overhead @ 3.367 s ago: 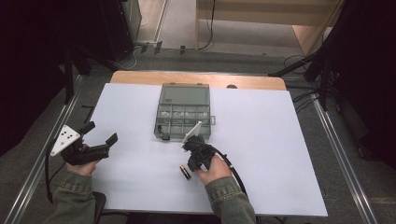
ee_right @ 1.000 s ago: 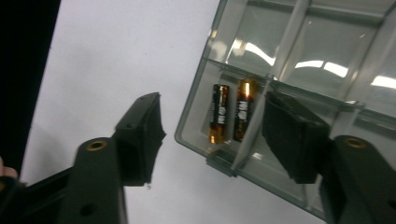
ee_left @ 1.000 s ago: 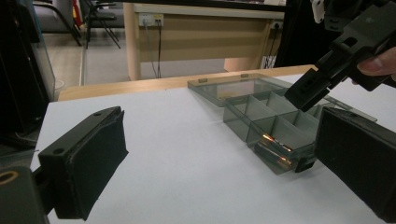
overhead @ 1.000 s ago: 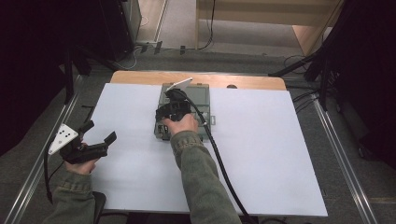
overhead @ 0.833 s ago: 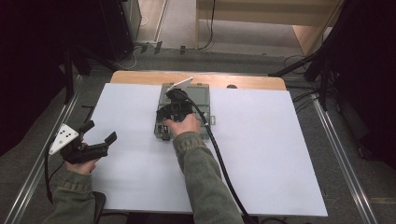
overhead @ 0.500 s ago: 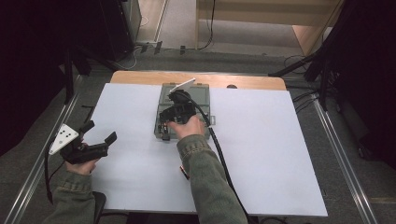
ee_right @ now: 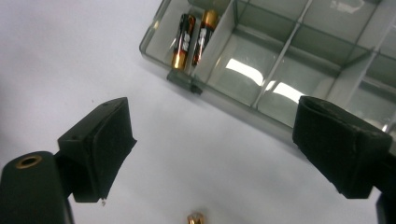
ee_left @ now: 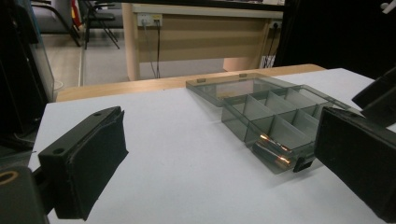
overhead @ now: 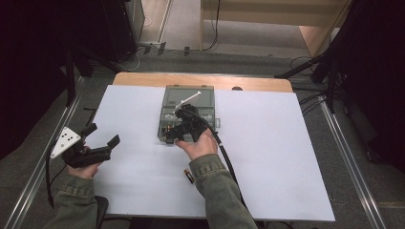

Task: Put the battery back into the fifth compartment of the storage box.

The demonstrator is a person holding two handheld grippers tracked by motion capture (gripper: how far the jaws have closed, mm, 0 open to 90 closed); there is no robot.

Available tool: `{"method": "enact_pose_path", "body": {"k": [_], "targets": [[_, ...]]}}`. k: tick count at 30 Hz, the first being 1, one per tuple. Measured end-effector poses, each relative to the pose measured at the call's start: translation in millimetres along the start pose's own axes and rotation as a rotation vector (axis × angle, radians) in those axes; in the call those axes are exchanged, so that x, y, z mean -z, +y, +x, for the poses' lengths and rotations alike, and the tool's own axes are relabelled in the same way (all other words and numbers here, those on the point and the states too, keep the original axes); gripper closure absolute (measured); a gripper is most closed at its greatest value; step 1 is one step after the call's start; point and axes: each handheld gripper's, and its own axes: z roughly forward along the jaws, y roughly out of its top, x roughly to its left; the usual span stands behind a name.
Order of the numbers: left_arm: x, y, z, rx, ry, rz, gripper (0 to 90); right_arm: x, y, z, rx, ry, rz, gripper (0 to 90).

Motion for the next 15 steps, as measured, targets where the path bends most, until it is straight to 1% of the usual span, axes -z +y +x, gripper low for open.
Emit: {"method": "enact_pose_path", "body": {"k": [1,3,4,5,10,11,13,15], "targets": [[-0.1,0.0,-0.1,0.000,0.000,0.000,2.6,0.6,-3.1,1.8,0.009,-0.016,0.006,4.7],[-0.4,-0.1,-0.3,-0.001,0.000,0.000,2.6,0.5,-9.3,5.4,0.027,-0.067,0.034,3.6],[-0.5,-0.1,-0.3,-0.001,-0.001,-0.001,2.6,0.3,-12.3,6.7,0.036,-0.080,0.046,2.7],[-0.5,-0.1,-0.5,-0.001,-0.001,-0.001,2.6,0.5,-15.2,8.1,0.043,-0.085,0.053,2.4],[-1.0,0.0,-1.0,0.002,-0.004,-0.001,2.6,3.8,-29.9,14.4,0.077,-0.115,0.054,2.4],[-1.1,0.1,-1.4,0.000,-0.004,-0.001,2.6,3.8,-32.9,16.3,0.078,-0.118,0.054,2.4],[-1.5,0.1,-1.7,0.000,-0.007,-0.001,2.6,2.5,-38.5,19.6,0.093,-0.125,0.066,2.4],[-1.5,0.1,-1.8,0.001,-0.008,-0.001,2.6,0.0,-43.8,23.8,0.106,-0.118,0.079,2.5]]}}
